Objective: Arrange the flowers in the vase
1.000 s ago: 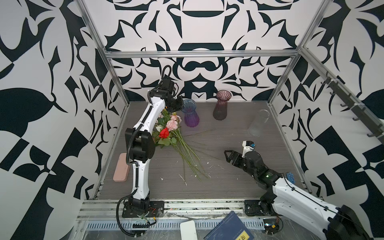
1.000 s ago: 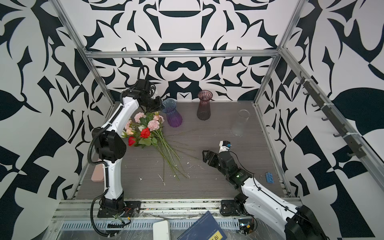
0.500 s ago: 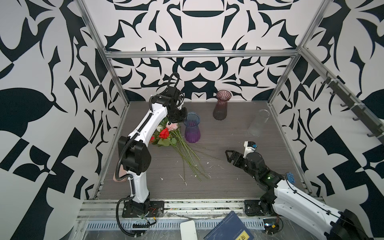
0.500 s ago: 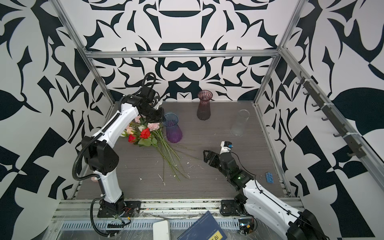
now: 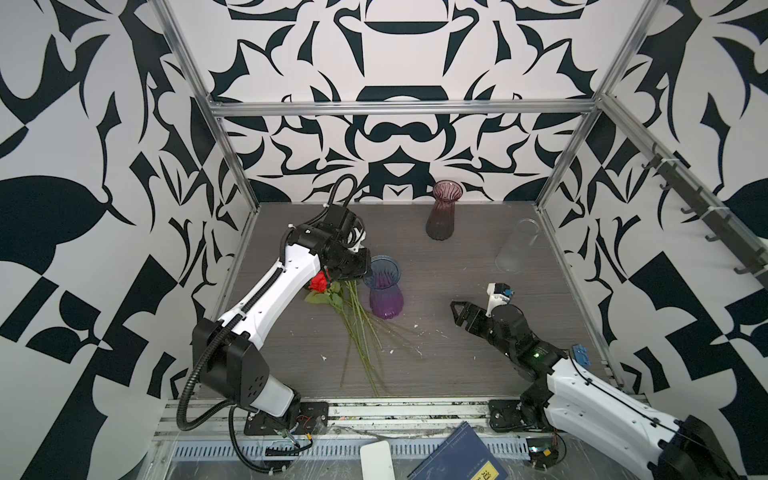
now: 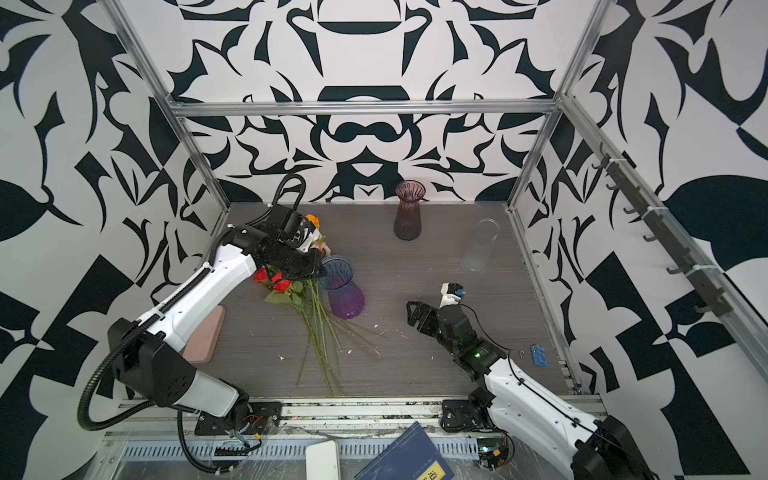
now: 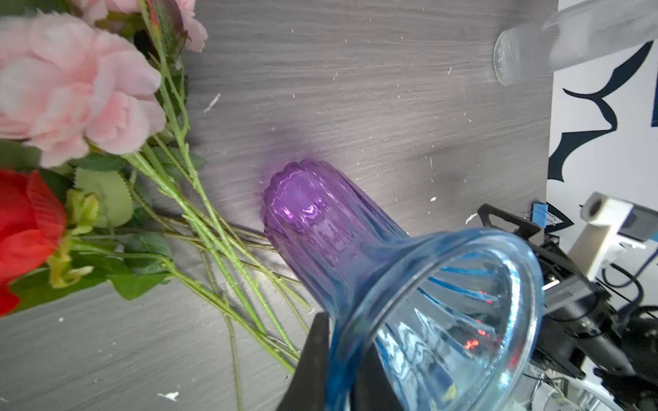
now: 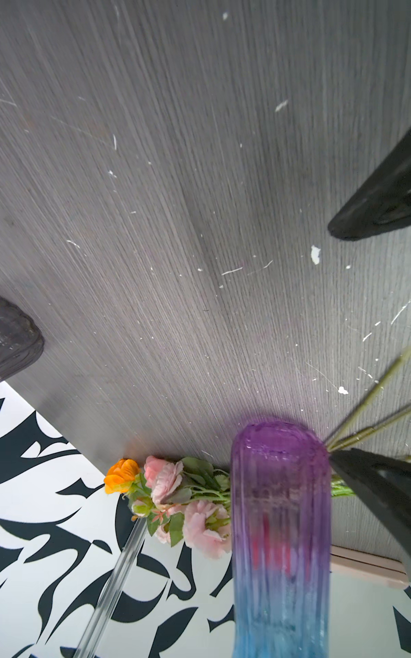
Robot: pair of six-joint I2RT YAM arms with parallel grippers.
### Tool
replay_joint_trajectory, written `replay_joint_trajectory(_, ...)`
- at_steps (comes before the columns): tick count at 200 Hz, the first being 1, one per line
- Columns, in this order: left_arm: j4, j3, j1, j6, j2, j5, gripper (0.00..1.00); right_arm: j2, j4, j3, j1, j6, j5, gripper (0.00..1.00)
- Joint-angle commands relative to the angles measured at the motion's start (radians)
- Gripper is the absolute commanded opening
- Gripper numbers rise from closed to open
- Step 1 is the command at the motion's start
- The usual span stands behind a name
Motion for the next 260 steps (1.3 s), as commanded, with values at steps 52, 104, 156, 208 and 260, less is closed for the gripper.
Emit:
replay_joint_trajectory(52, 0.037, 0.049, -0.05, -0.052, 0.061, 0.003, 0.04, -0.013, 0.013, 0.017, 0.003, 0.006, 0.024, 0.95)
replay_joint_trajectory(104, -0.033, 0.207, -0.098, -0.006, 0.182, -0.108, 0.05, -0.032, 0.005, 0.01, 0.003, 0.008, 0.03, 0.95)
replay_joint_trajectory(156, -0.098, 0.289, -0.126, 0.024, 0.235, -0.156, 0.18, -0.018, 0.008, 0.014, 0.003, 0.008, 0.029, 0.95)
replay_joint_trajectory(208, -0.094, 0.315, -0.127, 0.009, 0.181, -0.096, 0.55, -0.007, 0.014, 0.016, 0.004, 0.008, 0.025, 0.95)
replay_joint_trajectory(260, 0.193, 0.162, -0.125, -0.073, -0.177, -0.145, 1.0, 0.027, 0.017, 0.029, 0.003, 0.006, 0.016, 0.95)
